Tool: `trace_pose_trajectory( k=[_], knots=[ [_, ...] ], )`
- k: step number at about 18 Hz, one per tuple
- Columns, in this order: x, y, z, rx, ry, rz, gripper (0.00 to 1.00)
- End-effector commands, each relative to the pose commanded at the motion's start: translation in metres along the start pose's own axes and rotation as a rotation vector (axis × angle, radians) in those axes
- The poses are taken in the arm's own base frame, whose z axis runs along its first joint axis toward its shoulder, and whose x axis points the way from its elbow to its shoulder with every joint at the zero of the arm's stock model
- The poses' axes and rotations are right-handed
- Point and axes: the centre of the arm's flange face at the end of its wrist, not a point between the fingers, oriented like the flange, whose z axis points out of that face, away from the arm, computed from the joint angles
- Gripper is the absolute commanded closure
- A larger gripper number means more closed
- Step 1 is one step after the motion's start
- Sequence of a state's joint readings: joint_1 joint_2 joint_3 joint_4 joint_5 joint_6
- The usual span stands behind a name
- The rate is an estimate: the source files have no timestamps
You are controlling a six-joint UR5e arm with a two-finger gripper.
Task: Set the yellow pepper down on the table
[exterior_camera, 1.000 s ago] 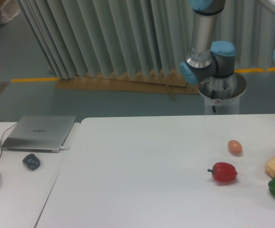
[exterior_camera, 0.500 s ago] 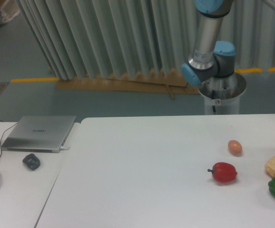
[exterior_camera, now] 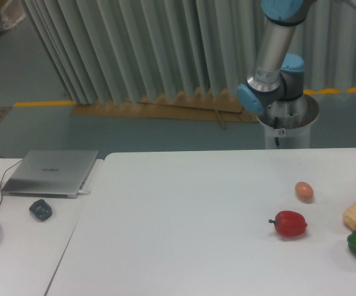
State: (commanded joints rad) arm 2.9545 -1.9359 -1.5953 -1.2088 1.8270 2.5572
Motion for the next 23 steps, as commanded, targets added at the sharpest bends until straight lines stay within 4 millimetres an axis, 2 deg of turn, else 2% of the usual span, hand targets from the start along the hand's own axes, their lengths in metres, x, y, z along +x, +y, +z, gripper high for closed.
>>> trace_pose_trajectory(
  k=[4, 10, 11, 12, 14, 15, 19, 22, 23],
  knots=[
    [0.000, -0.009, 0.022, 0.038, 0.018, -0.008, 0.00],
    [-0.007, -0.012, 0.027, 0.048, 0.017, -0.046, 0.00],
    [-0.007, -0.012, 0.027, 0.048, 0.018, -0.053, 0.18],
    [-0.007, -0.010, 0.024, 0.042, 0.016, -0.064, 0.45],
    [-0.006, -0.010, 0.023, 0.039, 0.017, -0.070, 0.64],
    [-0.005, -0.009, 0.021, 0.036, 0.019, -0.071, 0.67],
    [-0.001, -0.008, 0.016, 0.037, 0.015, -0.077, 0.67],
    [0.007, -0.007, -0.010, 0.054, 0.023, -0.093, 0.67],
    [0.010, -0.008, -0.026, 0.063, 0.023, -0.125, 0.67]
  ],
)
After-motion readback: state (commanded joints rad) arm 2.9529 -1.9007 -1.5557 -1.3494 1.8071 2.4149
